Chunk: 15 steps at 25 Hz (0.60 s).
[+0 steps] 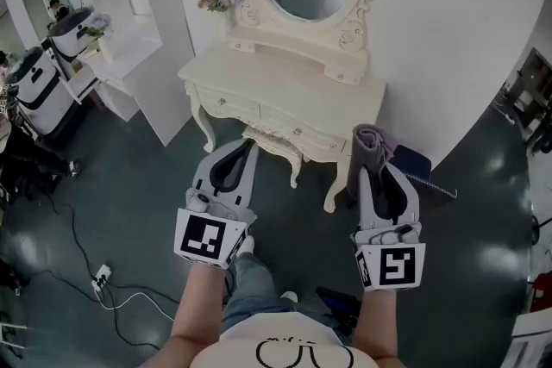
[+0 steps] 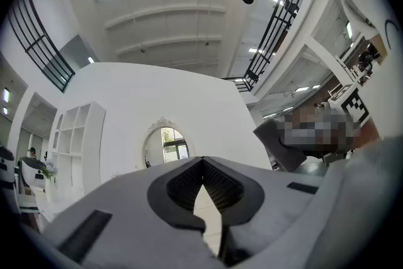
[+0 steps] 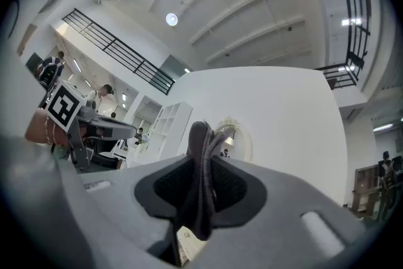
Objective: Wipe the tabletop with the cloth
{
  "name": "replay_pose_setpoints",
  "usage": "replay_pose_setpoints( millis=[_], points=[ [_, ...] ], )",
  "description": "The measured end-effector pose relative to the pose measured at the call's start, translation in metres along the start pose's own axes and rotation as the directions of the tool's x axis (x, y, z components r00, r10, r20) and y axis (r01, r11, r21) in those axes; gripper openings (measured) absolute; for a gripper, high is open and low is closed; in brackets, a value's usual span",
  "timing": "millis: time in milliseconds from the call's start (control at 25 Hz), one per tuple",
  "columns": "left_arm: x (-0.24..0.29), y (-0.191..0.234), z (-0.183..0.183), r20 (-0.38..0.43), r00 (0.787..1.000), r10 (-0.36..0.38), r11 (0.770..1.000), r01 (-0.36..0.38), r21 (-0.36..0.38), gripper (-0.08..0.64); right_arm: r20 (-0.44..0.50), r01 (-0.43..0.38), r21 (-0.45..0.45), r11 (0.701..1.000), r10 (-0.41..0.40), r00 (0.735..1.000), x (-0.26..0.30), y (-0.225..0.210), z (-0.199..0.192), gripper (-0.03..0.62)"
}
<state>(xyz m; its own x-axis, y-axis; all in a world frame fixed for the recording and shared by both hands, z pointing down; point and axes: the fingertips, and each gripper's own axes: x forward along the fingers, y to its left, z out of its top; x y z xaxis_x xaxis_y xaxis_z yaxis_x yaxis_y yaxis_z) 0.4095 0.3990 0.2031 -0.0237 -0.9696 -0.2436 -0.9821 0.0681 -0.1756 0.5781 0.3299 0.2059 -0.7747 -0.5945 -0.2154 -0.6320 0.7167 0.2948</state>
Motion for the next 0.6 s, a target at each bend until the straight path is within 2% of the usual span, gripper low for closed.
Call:
replay_pose_setpoints(
  millis=[280,600],
  points=[
    [0.022,0.04,-0.022,0.003,1.0,0.013,1.0,-0.013,-0.028,-0.003,-0.029,-0.001,-0.013,1.0,0.0,1.0,0.042,0.008,-0.018,0.081],
    [0.078,0.126,-0.071,-0.018,1.0,0.02,0.998,-0.021,-0.057,-0.003,-0.071,0.015,0.023,1.0,-0.013,0.997,0.144,0.018,-0.053,0.083]
  ],
)
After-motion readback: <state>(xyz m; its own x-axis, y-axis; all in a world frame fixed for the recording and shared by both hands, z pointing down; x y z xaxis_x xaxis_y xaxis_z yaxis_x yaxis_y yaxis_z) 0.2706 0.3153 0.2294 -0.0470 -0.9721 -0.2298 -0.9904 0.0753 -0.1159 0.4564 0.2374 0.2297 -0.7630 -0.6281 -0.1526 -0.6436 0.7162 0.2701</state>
